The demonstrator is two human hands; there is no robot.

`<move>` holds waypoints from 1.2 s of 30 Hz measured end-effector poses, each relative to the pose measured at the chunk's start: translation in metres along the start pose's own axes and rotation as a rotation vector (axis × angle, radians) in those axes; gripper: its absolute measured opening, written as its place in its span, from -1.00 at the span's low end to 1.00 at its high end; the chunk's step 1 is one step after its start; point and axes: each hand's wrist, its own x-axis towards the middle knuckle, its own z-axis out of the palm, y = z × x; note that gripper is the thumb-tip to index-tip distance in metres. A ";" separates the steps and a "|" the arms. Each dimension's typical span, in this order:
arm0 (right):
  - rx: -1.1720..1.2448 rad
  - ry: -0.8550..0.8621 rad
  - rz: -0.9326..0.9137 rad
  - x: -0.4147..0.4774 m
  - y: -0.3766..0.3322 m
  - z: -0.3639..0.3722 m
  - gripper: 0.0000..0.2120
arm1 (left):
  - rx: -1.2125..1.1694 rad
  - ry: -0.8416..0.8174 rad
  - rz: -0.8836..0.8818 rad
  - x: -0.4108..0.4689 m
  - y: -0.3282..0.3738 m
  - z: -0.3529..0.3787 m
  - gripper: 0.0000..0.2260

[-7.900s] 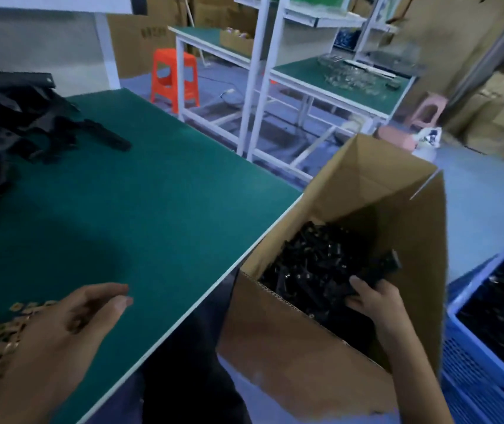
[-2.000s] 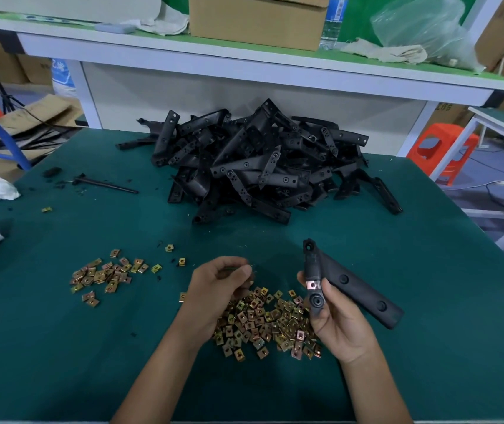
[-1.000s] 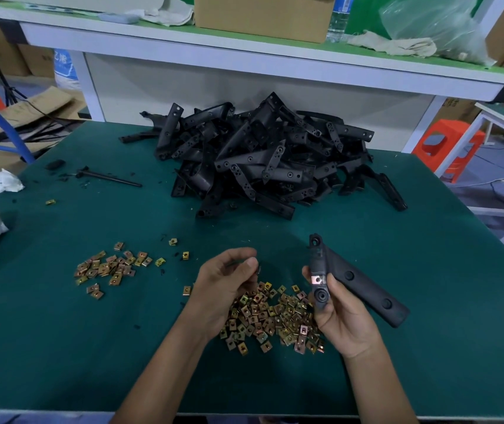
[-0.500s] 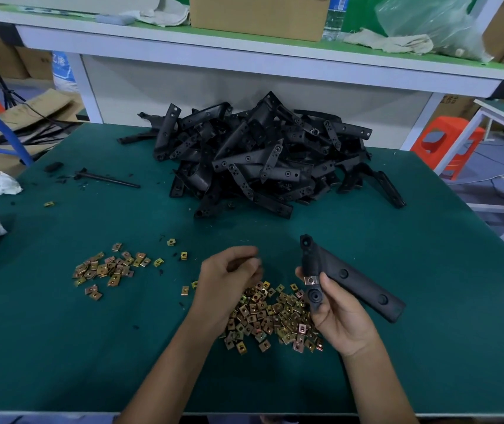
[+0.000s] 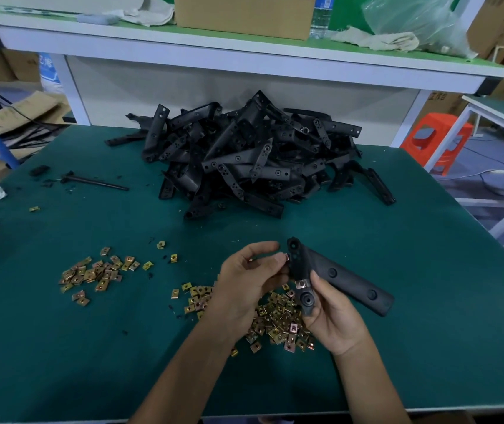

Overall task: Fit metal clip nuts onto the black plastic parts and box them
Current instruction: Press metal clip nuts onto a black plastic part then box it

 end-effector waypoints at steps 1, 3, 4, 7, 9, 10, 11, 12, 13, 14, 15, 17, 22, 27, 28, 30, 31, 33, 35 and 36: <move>0.009 0.006 -0.003 0.000 0.000 0.000 -0.47 | -0.020 -0.004 -0.001 0.000 0.000 0.000 -0.66; 0.025 0.012 -0.004 0.000 0.000 -0.001 -0.71 | -0.026 -0.010 0.002 0.000 0.000 0.000 -0.66; 0.026 0.017 -0.004 0.000 0.000 -0.001 -0.73 | -0.011 -0.008 0.007 0.000 0.000 0.001 -0.66; -0.030 0.018 -0.002 0.001 0.001 0.000 -0.73 | 0.076 0.005 0.040 0.000 0.001 0.001 -0.71; -0.086 -0.027 0.007 0.001 0.001 0.000 -0.68 | 0.165 0.002 0.067 0.001 0.002 -0.001 -0.79; -0.089 -0.056 0.014 0.001 0.001 0.000 -0.60 | 0.202 -0.003 0.079 0.001 0.003 -0.002 -0.81; -0.080 -0.077 0.015 0.001 0.001 0.000 -0.54 | 0.221 -0.010 0.084 0.001 0.004 -0.003 -0.82; -0.072 -0.089 0.012 0.002 0.002 0.001 -0.51 | 0.217 -0.018 0.082 0.001 0.004 -0.004 -0.83; -0.066 -0.094 0.009 0.002 0.002 0.001 -0.50 | 0.194 -0.026 0.072 0.000 0.004 -0.003 -0.83; -0.065 -0.092 0.010 0.001 0.002 0.002 -0.48 | 0.170 -0.033 0.063 0.000 0.003 -0.003 -0.84; -0.070 -0.086 0.011 0.001 0.002 0.003 -0.47 | 0.154 -0.036 0.059 -0.001 0.002 -0.003 -0.84; -0.081 -0.078 0.006 0.001 0.002 0.003 -0.46 | 0.132 -0.039 0.060 -0.002 0.000 -0.001 -0.84; -0.068 -0.086 -0.004 -0.001 0.000 0.004 -0.47 | 0.096 -0.039 0.061 -0.003 0.002 0.000 -0.86; -0.073 -0.199 0.036 -0.002 -0.002 0.007 -0.65 | 0.132 0.005 0.074 -0.002 0.003 -0.003 -0.87; -0.069 -0.208 0.036 -0.003 -0.002 0.007 -0.66 | 0.121 0.008 0.069 -0.002 0.002 -0.003 -0.87; -0.063 -0.234 0.025 -0.002 -0.001 0.007 -0.68 | 0.106 0.005 0.064 -0.003 0.000 -0.003 -0.86; -0.069 -0.226 0.019 -0.002 0.000 0.007 -0.67 | 0.105 0.002 0.065 -0.003 0.000 -0.002 -0.86; -0.091 -0.150 0.011 0.001 0.002 0.004 -0.55 | 0.074 -0.013 0.067 -0.004 0.000 -0.001 -0.86; -0.088 -0.107 0.017 0.002 0.003 0.001 -0.46 | -0.004 -0.025 0.050 -0.006 0.000 0.001 -0.84; -0.083 -0.106 0.020 0.002 0.003 0.000 -0.46 | -0.043 -0.028 0.036 -0.006 0.000 0.002 -0.83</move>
